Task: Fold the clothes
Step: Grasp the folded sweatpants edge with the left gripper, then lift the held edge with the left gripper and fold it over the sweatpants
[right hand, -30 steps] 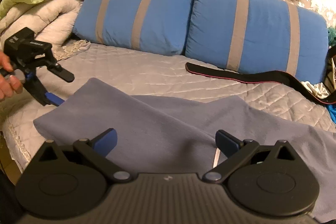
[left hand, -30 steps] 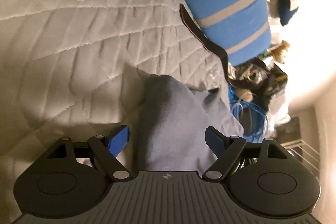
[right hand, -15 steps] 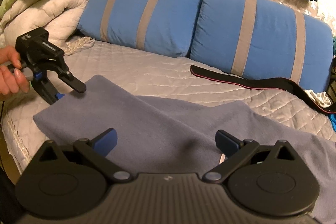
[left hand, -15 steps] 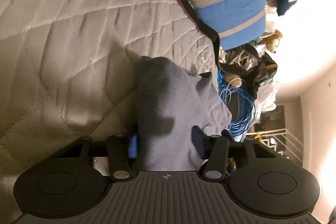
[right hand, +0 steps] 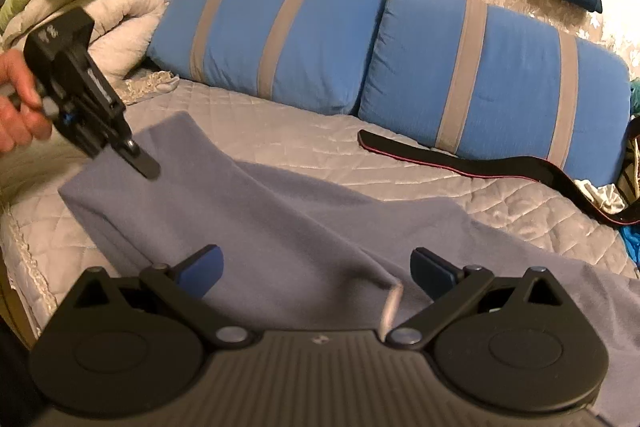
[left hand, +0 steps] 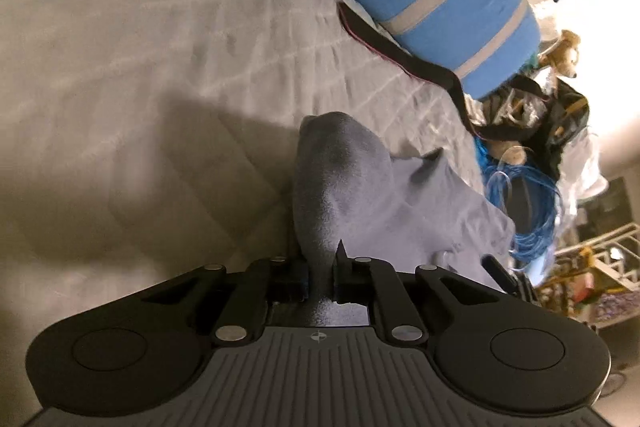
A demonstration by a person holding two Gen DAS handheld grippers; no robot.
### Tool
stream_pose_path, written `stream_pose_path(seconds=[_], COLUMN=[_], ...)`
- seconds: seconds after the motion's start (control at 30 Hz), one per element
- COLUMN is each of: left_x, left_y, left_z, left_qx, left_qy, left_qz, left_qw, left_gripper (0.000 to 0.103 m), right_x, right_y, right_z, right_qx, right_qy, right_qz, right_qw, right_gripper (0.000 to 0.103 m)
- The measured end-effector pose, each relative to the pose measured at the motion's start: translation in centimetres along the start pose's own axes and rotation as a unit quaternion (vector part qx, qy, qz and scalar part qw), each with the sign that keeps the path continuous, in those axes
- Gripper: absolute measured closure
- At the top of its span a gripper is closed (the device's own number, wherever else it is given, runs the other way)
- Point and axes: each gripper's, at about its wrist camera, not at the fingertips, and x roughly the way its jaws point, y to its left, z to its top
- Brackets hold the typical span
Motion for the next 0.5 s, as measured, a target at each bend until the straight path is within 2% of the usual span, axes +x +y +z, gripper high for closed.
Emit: stream_pose_path(seconds=[0.13,0.23,0.3,0.37,0.43,0.5], left_x=[-4.4,-8.9,-12.3,-15.3,-17.8,-18.6], left_y=[2.4,3.8,4.3,4.6,4.4,2.7], left_z=[0.8,1.0,1.5,2.0,2.3,2.4], left_qx=[-0.028,-0.035,-0.040,-0.045,-0.061,-0.059], left_qy=[-0.005,-0.016,-0.031,-0.049,-0.066,-0.072], left_qz=[0.058,0.117,0.173,0.229,0.268,0.280], left_qw=[0.9979,0.9924,0.9836,0.9711,0.9593,0.9554], left_gripper=[0.094,0.094,0.094,0.094,0.094,0.094], right_x=[-0.4,-0.8,-1.1,-1.3,-1.5,-1.7], right_y=[-0.1,-0.2,-0.2,0.0,0.2,0.4], right_z=[0.0,0.1,0.1,0.2,0.3,0.4], right_qx=[-0.001,-0.001,-0.003,-0.006,-0.008,-0.010], right_qy=[-0.007,-0.015,-0.021,-0.027,-0.032,-0.037], right_qz=[0.000,0.002,0.002,0.005,0.008,0.011], right_qw=[1.000,1.000,1.000,1.000,0.999,0.999], right_gripper=[0.000,0.000,0.000,0.000,0.000,0.000])
